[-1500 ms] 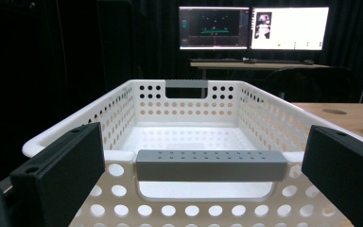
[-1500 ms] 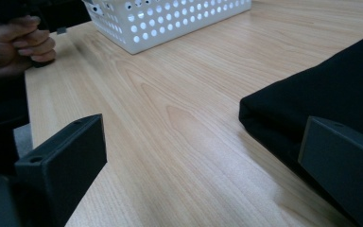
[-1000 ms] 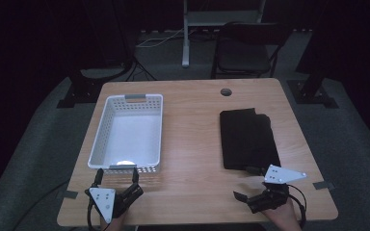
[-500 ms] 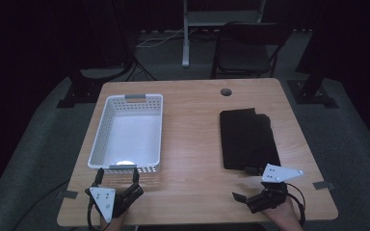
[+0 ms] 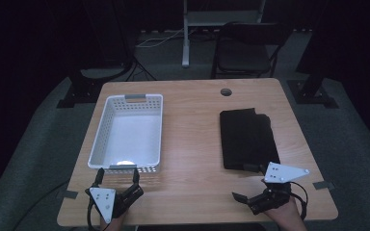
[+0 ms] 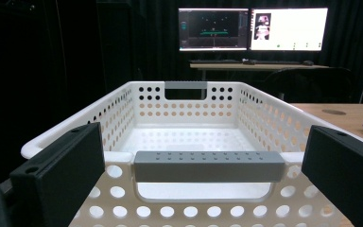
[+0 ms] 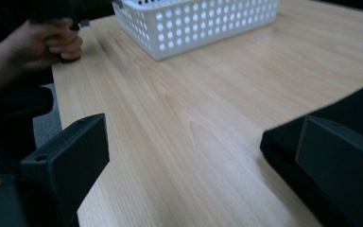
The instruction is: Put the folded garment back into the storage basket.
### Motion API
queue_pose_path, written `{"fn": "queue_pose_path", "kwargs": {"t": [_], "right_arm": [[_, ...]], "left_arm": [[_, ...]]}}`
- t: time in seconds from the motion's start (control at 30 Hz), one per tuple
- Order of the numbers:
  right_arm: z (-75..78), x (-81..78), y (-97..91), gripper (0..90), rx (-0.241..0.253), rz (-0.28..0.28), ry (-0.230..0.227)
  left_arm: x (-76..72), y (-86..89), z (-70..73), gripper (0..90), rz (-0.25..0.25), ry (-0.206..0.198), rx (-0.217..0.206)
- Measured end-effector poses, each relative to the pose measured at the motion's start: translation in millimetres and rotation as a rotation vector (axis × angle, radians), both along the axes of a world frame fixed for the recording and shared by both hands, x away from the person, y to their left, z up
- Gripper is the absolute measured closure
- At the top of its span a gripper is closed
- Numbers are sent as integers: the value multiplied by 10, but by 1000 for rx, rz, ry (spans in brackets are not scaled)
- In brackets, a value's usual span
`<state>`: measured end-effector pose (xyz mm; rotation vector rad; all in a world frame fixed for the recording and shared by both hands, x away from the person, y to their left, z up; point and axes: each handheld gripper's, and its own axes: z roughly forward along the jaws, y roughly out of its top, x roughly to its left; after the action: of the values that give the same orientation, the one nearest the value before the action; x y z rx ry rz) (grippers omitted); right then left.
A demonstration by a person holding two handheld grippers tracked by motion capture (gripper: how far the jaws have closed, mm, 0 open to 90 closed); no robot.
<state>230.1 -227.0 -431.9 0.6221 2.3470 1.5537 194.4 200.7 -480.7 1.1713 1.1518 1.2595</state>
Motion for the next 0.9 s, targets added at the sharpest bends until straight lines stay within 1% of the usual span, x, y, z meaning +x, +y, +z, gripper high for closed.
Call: {"fn": "queue_pose_path", "kwargs": {"t": [0.07, 0.13, 0.17, 0.27, 0.3, 0.33, 0.57, 0.67, 0.77, 0.8, 0.9], "right_arm": [[41, -18, 0, 31, 1, -8, -22], [89, -25, -4, 31, 7, -3, -23], [115, -34, -6, 31, 7, -6, -34], [196, -36, -8, 31, -3, -4, -31], [251, -27, -21, 31, 2, -2, -35], [280, -26, -27, 31, 7, -1, -37], [492, -19, -70, 31, 29, -13, -87], [558, 22, -85, 31, 21, -20, -87], [603, 62, -96, 31, 24, -25, -91], [617, 73, -97, 31, 25, -24, -86], [662, 112, -112, 31, 28, -32, -96]], "left_arm": [[1, 0, 0, 13, 0, 0, 0], [1, 0, 0, 13, 0, 0, 0], [1, 0, 0, 13, 0, 1, 0], [0, 0, 0, 13, 0, 1, 0], [1, 0, 0, 13, 0, 0, 0], [1, 0, 0, 13, 0, 0, 0], [0, 0, 1, 14, 1, 2, 1], [0, 0, 1, 13, 1, 1, 0], [0, 0, 0, 13, 1, 1, 0], [0, 0, 1, 13, 1, 2, 0], [0, 0, 1, 13, 1, 1, 0]]}}
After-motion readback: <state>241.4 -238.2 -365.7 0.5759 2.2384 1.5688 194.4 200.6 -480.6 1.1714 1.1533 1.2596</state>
